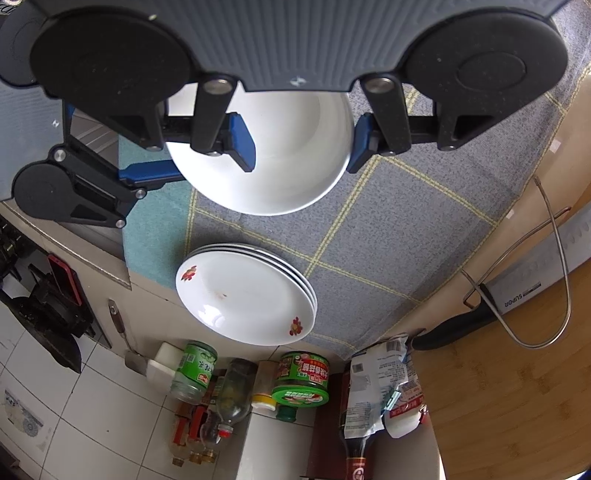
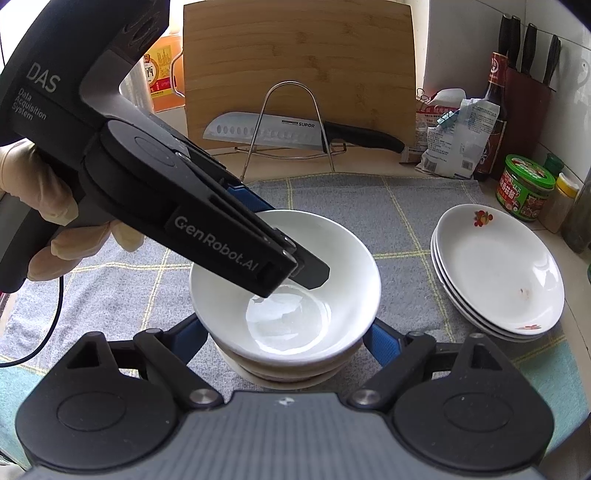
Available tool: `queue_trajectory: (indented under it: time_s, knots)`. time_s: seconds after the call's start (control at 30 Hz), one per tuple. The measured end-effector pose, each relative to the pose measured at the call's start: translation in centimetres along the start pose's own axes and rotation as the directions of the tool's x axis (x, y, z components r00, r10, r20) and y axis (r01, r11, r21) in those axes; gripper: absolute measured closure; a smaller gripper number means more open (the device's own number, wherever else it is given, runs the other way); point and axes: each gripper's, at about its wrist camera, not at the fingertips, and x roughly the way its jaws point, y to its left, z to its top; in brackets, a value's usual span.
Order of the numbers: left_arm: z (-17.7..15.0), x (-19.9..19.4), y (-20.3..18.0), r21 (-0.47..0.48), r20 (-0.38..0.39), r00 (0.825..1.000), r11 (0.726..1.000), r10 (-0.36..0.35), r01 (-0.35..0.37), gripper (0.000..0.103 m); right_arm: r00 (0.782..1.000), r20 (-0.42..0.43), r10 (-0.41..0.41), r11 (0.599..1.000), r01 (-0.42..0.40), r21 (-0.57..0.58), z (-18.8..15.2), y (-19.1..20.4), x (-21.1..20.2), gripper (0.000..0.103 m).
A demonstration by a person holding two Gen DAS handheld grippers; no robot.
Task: Organize plates and bowls
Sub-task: 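Carry the white bowl with both tools and lower it into the nested bowls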
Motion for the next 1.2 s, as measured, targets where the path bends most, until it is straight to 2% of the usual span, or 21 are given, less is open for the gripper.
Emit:
queue_trajectory:
  time_s: [0.63,0.77,0.9,1.03,1.2]
  knots:
    - [-0.4,0.7,0.6,-0.013,0.031,0.999,1.000,-0.012,0.012,0.051,1.000,0.002,-0.011,1.000,0.011,-0.009,0.2,0.0,0.3,0.006]
    - [-0.2,0.4,0.6,-0.006,0.048,0.999,1.000,0.012,-0.012,0.045,0.999,0.022,-0.027,0.999,0.028,-0.038,0.3,0.6,0.0,0.000]
    - [-0.5,-0.4,0.7,0.002,0.076,0.996,0.999,0.036,-0.036,0.027,1.000,0.022,-0.023,0.999,0.024,-0.035,0.1,0.4,-0.2,0.000]
    - [-1.5,-1.9,1.0,0.000,0.149,0.988,0.999,0.051,-0.052,0.014,0.999,0.026,-0.028,0.999,0.029,-0.031,-0.4,0.2,-0.4,0.000]
    - [-3.1,-3.9,1.1,-0.016,0.216,0.974,0.997,0.075,-0.073,0.009,0.999,0.028,-0.031,0.999,0.032,-0.041,-1.4,-0.1,-0.6,0.000]
